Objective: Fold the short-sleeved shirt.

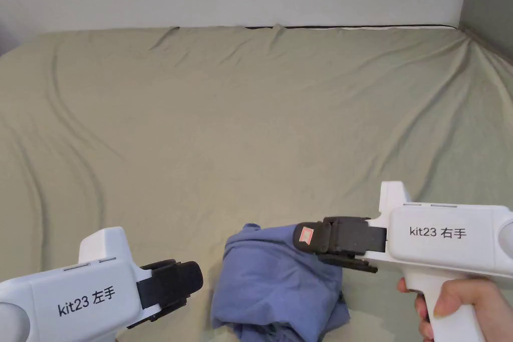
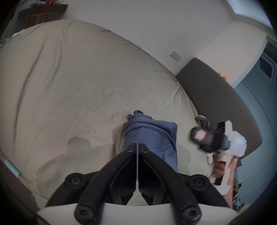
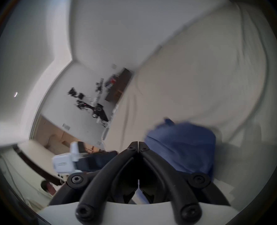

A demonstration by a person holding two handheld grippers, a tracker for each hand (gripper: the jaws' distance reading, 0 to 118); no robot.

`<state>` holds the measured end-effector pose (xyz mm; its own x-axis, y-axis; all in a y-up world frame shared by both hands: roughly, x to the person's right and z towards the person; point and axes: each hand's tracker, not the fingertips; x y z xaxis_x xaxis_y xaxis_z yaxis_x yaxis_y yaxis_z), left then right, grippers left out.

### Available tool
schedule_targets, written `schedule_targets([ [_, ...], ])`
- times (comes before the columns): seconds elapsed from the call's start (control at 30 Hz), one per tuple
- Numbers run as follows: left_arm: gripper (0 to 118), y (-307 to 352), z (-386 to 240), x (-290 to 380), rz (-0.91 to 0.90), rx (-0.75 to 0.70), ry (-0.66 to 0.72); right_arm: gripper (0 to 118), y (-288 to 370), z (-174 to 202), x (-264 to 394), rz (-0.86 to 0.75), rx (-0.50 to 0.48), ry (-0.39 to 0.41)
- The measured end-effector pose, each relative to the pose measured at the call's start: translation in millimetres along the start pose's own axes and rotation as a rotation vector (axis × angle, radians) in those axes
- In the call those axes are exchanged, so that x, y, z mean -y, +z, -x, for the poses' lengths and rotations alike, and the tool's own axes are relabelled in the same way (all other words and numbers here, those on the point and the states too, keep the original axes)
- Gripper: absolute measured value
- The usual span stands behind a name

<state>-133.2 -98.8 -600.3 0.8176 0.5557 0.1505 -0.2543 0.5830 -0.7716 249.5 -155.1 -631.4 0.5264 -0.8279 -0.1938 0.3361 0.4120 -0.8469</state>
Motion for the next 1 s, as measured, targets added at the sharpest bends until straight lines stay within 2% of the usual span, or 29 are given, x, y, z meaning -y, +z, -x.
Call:
schedule_targets([
  [0.03,0,-3.0,3.5,-3.7,0.004,0.001,0.003,0,-11.2,-13.1,5.9,0.030,0.081,-0.005],
  [0.07,0,-8.1,8.5,-9.8,0.013,-0.003,0.011,0,-28.5,-30.3,13.3,0.090,0.154,0.032],
  [0.1,1,-13.8,13.1,-16.0,0.026,-0.012,0.017,0,-42.5,-46.0,21.5,0.160,0.190,0.044],
  [0.13,9,-19.8,13.9,-15.4,0.040,-0.016,0.024,0,-45.4,-58.2,28.3,0.169,0.146,-0.010],
  [0.17,21,-26.0,15.6,-15.3,0.055,-0.019,0.041,0,-35.1,-64.5,27.8,0.024,-0.078,-0.197],
  [0.2,41,-32.0,19.8,-20.0,0.078,-0.031,0.055,0,-32.5,-66.9,28.4,0.033,-0.085,-0.303],
  [0.23,80,-40.0,24.3,-25.3,0.107,-0.042,0.072,0,-34.4,-66.8,28.9,0.052,-0.041,-0.271],
  [0.27,103,-52.3,20.8,-23.1,0.136,-0.055,0.082,0,-37.3,-62.8,27.0,0.072,-0.006,-0.115],
  [0.3,113,-61.4,24.2,-26.5,0.164,-0.058,0.091,0,-28.5,-64.0,26.1,0.080,-0.025,-0.093],
  [0.33,113,-68.9,28.8,-29.8,0.191,-0.036,0.103,0,-28.2,-64.0,23.5,0.081,-0.024,-0.135],
  [0.5,113,-101.0,35.5,-34.8,0.286,0.188,0.145,0,-30.0,-76.0,18.2,0.111,-0.074,-0.174],
  [0.67,111,-154.4,27.6,-24.0,0.461,0.267,0.149,0,-30.3,-80.6,18.0,0.116,-0.087,-0.176],
  [0.73,111,-161.1,24.9,-24.0,0.437,0.385,0.137,0,-29.9,-81.9,17.7,0.118,-0.095,-0.178],
  [0.8,109,-164.5,20.7,-24.0,0.452,0.336,0.142,0,-28.5,-80.6,16.8,0.122,-0.085,-0.165],
  [0.83,96,-159.9,17.8,-26.1,0.447,0.326,0.125,0,-26.8,-78.2,16.7,0.118,-0.086,-0.156],
  [0.87,75,-157.4,15.9,-28.4,0.441,0.244,0.050,0,-23.0,-74.5,15.8,0.114,-0.070,-0.144],
  [0.9,66,-155.7,16.4,-28.9,0.431,0.204,0.015,0,-18.1,-70.5,14.4,0.106,-0.032,-0.120],
  [0.93,65,-153.7,22.4,-29.6,0.435,0.300,0.072,0,-11.0,-66.1,13.0,0.092,-0.001,-0.090],
  [1.0,64,-150.4,22.7,-27.7,0.420,0.311,0.094,0,5.7,-56.5,9.7,0.047,0.006,-0.048],
])
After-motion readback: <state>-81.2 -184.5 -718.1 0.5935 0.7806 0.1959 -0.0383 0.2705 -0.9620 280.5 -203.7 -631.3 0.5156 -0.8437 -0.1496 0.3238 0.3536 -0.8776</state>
